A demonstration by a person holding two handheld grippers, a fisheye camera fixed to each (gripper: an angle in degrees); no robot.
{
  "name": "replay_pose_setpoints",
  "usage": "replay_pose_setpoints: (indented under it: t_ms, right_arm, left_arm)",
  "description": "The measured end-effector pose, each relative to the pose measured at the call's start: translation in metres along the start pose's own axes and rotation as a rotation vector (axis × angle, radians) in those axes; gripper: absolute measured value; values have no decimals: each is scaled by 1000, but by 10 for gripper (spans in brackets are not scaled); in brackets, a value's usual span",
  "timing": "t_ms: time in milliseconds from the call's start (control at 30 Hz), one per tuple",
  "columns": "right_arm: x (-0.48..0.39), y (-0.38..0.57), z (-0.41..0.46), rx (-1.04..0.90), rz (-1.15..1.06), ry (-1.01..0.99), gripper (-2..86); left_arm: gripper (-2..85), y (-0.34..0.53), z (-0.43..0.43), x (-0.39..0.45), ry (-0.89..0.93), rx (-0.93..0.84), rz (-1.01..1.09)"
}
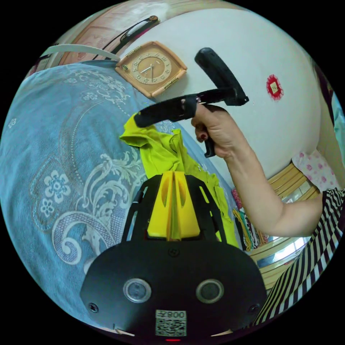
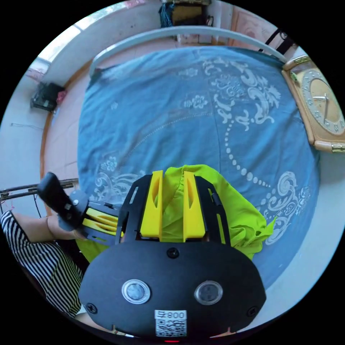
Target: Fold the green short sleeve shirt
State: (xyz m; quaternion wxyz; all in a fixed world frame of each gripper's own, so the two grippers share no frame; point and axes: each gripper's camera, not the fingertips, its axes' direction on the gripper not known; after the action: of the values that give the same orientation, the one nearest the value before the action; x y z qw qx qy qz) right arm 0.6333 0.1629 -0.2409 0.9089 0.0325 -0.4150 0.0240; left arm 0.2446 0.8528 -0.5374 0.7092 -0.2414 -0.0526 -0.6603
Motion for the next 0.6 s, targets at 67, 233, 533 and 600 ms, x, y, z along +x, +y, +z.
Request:
replay_pose_setpoints:
  t_ms: [67,233,533,600]
  right_arm:
    - [-4,-16,12,-74,-5,84,61]
    - [1,-23,-7,-36,-9,167,23]
    - [109,126,-101,562,293,-383,21]
    - [131,169,-86,590,403,-474,22]
  left_arm:
    - [6,4,-2,5,3,3,-5]
    - [5,14,-4,24,-26,0,5]
    - [6,24,-1,111,-96,-11,322]
    - [6,34,16,137,-113,-86,449]
